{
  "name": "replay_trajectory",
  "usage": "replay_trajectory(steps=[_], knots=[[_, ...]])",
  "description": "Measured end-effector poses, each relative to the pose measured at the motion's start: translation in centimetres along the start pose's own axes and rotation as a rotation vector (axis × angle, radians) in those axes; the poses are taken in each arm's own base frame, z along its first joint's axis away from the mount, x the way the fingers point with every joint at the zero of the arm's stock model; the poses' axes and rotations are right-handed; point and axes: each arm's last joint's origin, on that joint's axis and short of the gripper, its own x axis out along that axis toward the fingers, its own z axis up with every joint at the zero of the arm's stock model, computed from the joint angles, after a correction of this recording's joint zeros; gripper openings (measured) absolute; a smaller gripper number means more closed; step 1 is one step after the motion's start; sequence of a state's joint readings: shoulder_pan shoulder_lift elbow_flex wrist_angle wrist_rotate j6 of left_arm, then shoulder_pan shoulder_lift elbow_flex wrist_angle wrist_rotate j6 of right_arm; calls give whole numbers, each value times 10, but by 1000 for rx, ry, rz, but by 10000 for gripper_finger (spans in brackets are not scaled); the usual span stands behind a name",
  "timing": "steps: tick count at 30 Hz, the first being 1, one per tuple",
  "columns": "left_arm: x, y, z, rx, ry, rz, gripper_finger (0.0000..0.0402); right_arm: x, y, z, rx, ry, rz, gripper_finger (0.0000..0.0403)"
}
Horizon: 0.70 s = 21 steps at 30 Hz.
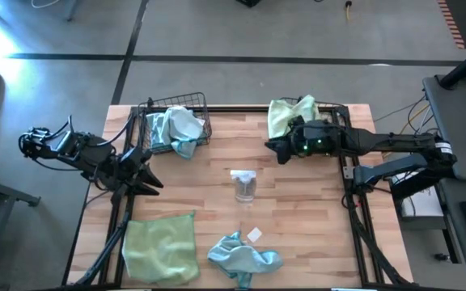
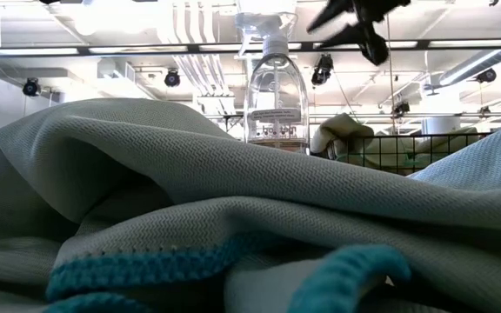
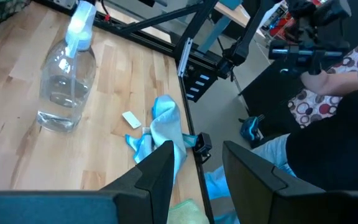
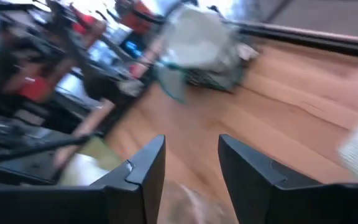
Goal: Sort microfiber towel by color & place in baskets
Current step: Put the blue towel into the left wire basket
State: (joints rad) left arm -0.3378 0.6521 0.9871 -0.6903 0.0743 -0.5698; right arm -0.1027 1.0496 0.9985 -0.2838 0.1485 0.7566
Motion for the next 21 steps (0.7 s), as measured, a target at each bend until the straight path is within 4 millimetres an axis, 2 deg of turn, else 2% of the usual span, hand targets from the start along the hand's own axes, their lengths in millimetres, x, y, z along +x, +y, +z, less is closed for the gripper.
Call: replay_trajectory(steps=[6, 15, 21], knots=[[-1, 0, -2, -5, 27, -30, 122, -1, 14, -9, 34, 32, 87, 131], [-7, 0, -3, -4, 18, -39, 122, 16, 46, -58, 53, 220, 141, 132], [-11, 0, -4, -8, 14, -48, 122, 24, 79, -76, 22, 306, 186, 133]])
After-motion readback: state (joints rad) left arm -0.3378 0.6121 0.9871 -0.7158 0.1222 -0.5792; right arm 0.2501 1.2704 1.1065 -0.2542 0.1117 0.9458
